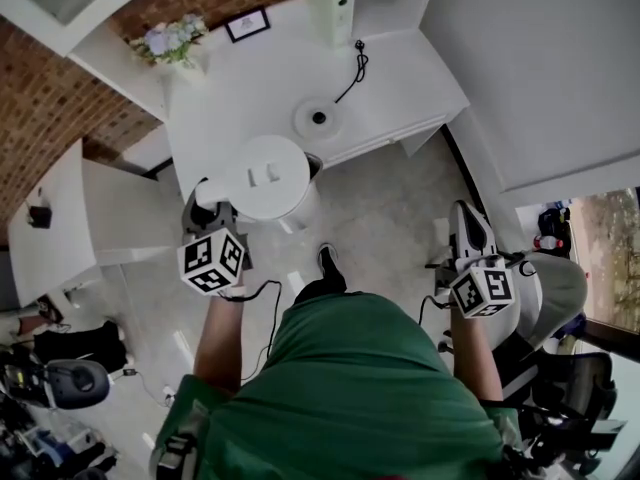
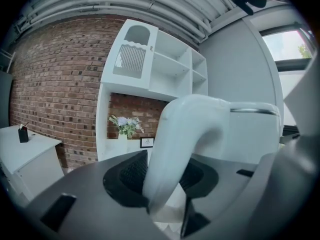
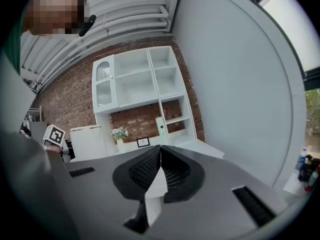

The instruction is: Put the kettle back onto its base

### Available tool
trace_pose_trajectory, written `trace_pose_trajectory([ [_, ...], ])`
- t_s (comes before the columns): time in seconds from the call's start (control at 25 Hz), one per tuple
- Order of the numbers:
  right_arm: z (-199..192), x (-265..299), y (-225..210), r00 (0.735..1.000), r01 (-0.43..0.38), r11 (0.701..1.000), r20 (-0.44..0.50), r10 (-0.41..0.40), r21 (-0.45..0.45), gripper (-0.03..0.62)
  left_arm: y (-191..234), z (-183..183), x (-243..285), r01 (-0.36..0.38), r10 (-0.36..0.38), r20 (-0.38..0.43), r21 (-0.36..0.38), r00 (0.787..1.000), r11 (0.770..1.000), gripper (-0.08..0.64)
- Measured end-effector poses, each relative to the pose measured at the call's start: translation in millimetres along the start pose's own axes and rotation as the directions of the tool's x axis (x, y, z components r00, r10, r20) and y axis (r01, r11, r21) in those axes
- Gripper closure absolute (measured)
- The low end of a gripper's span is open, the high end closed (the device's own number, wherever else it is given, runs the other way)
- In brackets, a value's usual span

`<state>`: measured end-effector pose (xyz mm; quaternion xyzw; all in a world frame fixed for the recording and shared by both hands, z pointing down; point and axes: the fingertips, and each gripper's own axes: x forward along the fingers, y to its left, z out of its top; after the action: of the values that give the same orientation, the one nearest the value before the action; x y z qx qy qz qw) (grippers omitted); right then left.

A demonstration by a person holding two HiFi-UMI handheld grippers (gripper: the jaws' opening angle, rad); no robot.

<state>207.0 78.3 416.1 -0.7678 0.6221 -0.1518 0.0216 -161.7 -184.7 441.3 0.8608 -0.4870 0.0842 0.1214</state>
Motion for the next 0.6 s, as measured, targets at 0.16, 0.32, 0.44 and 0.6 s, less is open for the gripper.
trace_pose_trajectory([
  [0.16, 4.1, 21.9, 4.9, 1.000, 0.009, 1.000, 0.000, -0.009, -0.005, 0.571, 10.3, 3.8, 21.4, 0.011, -0.011, -0.001, -0.008, 1.000, 1.000, 0.394],
  [0.32, 4.0, 39.5, 13.2, 1.000, -0.001, 1.000, -0.011, 0.001, -0.002, 0.571, 13.9, 6.8, 41.7, 0.018, -0.018, -0.011, -0.004, 1.000, 1.000, 0.394],
  [0.44, 2.9, 49.3, 15.7, 1.000, -0.018, 1.000, -0.023, 0.018, -0.007, 0.571, 11.0, 8.8, 52.7, 0.021, -0.021, -0.011, -0.004, 1.000, 1.000, 0.394],
  [0.6, 0.0, 67.3, 8.1, 0.999, -0.030, 1.000, -0.038, 0.030, -0.005, 0.571, 7.3, 10.9, 71.5, 0.016, -0.016, -0.005, -0.011, 1.000, 1.000, 0.394],
])
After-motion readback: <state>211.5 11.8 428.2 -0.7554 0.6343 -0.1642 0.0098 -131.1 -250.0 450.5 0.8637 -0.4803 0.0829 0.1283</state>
